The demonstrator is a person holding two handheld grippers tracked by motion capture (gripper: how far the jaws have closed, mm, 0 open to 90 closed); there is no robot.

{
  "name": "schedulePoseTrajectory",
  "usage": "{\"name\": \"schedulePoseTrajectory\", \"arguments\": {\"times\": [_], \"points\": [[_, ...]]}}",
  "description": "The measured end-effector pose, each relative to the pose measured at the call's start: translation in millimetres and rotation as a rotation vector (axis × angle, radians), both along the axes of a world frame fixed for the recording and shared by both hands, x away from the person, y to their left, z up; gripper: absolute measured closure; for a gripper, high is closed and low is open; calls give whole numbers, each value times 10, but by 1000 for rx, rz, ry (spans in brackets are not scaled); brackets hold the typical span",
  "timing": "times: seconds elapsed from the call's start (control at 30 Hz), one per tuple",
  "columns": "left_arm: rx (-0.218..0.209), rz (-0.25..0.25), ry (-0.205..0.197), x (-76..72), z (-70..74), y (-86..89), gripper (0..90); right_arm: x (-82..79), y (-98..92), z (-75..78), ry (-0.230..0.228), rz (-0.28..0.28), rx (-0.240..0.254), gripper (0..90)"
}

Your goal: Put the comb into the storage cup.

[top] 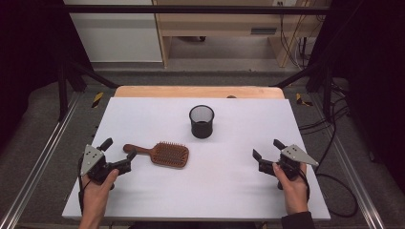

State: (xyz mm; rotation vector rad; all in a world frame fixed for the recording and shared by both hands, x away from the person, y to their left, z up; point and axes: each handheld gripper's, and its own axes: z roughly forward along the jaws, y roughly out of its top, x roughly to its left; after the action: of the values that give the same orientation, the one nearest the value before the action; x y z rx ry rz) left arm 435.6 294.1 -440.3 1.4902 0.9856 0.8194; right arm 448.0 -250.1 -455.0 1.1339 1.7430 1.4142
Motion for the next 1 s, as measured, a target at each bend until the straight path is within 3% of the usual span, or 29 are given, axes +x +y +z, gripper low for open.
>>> {"name": "schedulePoseTrajectory", "arguments": {"times": [0.17, 0.23, 0.63, 0.83, 1.0], "points": [[-19, 15, 14, 11, 6, 3, 41, 14, -16, -10, 0, -2, 3, 83], [-7, 23, 17, 12, 0, -3, 45, 30, -24, -13, 1, -3, -3, 83], [-6, 5, 50, -46, 20, -33, 77, -6, 35, 1, 8, 3, -32, 83], [-42, -40, 82, -127, 2, -23, 284, 1, 69, -20, 13, 16, -51, 81], [-24, -30, 110, -187, -11, -4, 462, -18, 91, 1, 7, 13, -55, 80]]}}
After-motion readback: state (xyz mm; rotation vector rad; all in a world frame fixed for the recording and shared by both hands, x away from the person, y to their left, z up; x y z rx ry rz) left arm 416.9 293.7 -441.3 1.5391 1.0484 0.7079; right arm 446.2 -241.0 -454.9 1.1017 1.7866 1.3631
